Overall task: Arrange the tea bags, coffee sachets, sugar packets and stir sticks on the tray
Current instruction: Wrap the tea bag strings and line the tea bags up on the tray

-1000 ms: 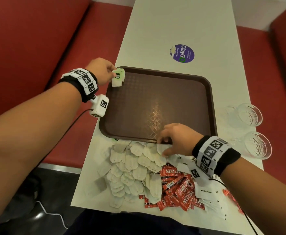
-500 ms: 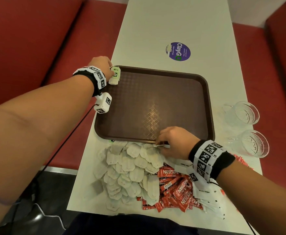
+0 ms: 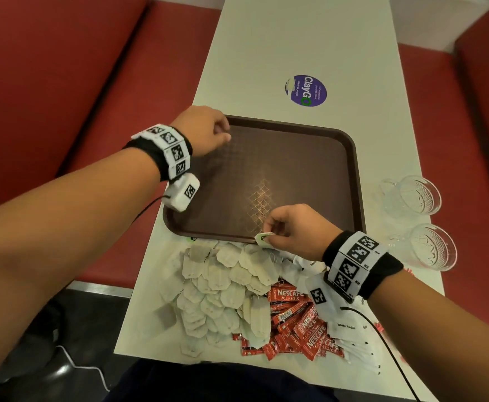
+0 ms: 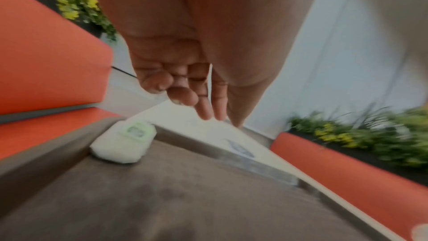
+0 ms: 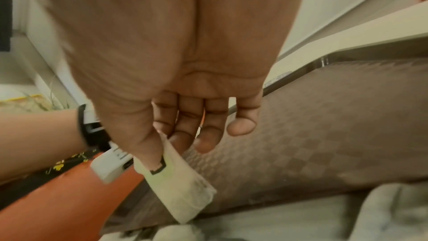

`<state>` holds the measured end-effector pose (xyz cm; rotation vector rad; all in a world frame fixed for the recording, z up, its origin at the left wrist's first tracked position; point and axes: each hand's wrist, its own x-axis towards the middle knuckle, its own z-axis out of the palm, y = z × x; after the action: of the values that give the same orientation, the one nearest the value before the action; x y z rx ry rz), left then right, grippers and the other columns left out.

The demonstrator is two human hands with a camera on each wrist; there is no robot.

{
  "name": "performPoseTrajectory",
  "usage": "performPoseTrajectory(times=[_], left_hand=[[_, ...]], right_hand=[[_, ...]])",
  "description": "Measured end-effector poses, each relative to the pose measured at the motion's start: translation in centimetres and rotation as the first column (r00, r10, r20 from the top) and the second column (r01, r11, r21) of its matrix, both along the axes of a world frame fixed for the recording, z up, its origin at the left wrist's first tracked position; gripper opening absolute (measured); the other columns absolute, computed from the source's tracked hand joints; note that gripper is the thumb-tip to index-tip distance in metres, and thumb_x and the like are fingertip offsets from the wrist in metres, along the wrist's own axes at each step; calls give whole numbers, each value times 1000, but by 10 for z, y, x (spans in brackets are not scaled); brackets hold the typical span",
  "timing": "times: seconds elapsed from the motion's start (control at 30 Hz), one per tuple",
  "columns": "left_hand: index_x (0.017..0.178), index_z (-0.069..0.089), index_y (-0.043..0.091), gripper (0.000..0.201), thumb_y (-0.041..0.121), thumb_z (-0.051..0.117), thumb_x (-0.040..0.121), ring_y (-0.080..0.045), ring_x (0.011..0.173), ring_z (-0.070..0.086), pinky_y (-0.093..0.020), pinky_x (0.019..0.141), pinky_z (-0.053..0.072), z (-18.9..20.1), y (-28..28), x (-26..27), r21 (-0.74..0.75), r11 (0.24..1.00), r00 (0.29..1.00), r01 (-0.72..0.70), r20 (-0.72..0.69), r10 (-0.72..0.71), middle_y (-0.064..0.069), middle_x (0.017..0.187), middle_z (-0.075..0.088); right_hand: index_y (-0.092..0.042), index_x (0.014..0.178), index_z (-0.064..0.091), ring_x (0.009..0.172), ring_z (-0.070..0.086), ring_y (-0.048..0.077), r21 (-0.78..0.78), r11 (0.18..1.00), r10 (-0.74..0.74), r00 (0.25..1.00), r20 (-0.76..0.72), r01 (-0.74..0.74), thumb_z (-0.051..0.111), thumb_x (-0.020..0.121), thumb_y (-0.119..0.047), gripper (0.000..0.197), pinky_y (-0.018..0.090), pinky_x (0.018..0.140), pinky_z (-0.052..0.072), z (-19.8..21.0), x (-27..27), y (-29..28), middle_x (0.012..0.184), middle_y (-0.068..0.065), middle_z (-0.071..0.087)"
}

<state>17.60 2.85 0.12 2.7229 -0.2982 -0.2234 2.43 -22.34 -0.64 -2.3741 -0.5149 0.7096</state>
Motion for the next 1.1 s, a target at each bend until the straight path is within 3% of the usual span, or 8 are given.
performPoseTrajectory(times=[0.13, 0.3, 0.47, 0.63, 0.73, 0.83, 0.93, 1.1], left_hand=[[102, 71, 29, 24, 48, 69, 87, 2, 86, 61, -17, 77, 47, 28, -13, -69, -193, 961, 971, 196, -98, -217, 16, 90, 67], [100, 74, 32, 29, 51, 76, 79, 4, 75, 61, -16, 70, 50, 24, -17, -124, -256, 913, 912, 317, -182, -368, 17, 78, 67], [97, 75, 31, 11, 37, 71, 90, -9, 70, 63, -31, 67, 53, 12, -18, -146, -356, 899, 951, 255, -75, -300, 9, 76, 69], [92, 76, 28, 6, 32, 72, 90, -3, 65, 59, -12, 59, 41, 17, -15, -149, -408, 893, 975, 188, -30, -218, 13, 73, 68], [92, 76, 26, 7, 32, 73, 89, -6, 64, 59, -14, 60, 43, 18, -13, -150, -431, 887, 982, 166, -7, -187, 10, 74, 69], [95, 75, 29, 11, 37, 73, 87, -1, 71, 62, -22, 69, 52, 14, -17, -154, -351, 924, 979, 155, -72, -192, 12, 79, 71], [98, 74, 33, 12, 39, 70, 88, 0, 81, 63, -30, 80, 54, 6, -28, -163, -160, 946, 935, 281, -174, -308, 15, 87, 70], [108, 69, 32, 25, 49, 60, 91, -12, 99, 60, -33, 82, 51, -9, -64, -185, 66, 780, 774, 622, -205, -599, 11, 106, 66]], right_hand=[[-26, 84, 66, 68, 57, 0, 89, 992, -91, 996, 15, 90, 70, 90, -22, 8, 15, 65, 46, 0, -2, 0, 78, -11, 66], [-23, 89, 68, 67, 61, 4, 233, 955, -194, 980, 35, 181, 72, 90, -19, 5, 29, 69, 54, 4, -2, 7, 76, -8, 68], [-19, 91, 70, 68, 65, 18, 371, 900, -246, 969, 1, 228, 78, 84, -15, 11, 37, 71, 56, 10, -5, 16, 80, 1, 72], [-17, 83, 66, 67, 65, 28, 381, 868, -323, 945, -57, 320, 87, 74, -14, 23, 53, 71, 57, 6, -8, 21, 81, 11, 72], [-13, 79, 66, 68, 68, 32, 383, 855, -360, 932, -48, 350, 87, 75, -18, 21, 50, 68, 58, 7, -8, 21, 79, 9, 74], [-12, 77, 62, 60, 62, 24, 376, 865, -365, 931, 19, 332, 77, 83, -14, 17, 46, 63, 55, 5, -7, 15, 71, 4, 69], [-1, 75, 50, 72, 68, 21, 393, 850, -378, 926, -7, 350, 58, 86, 0, 13, 48, 74, 57, 5, -8, 8, 80, 0, 71], [-16, 73, 41, 67, 62, 21, 429, 792, -445, 892, -83, 435, 41, 83, 16, 34, 40, 65, 51, 6, -10, -4, 76, 7, 66]])
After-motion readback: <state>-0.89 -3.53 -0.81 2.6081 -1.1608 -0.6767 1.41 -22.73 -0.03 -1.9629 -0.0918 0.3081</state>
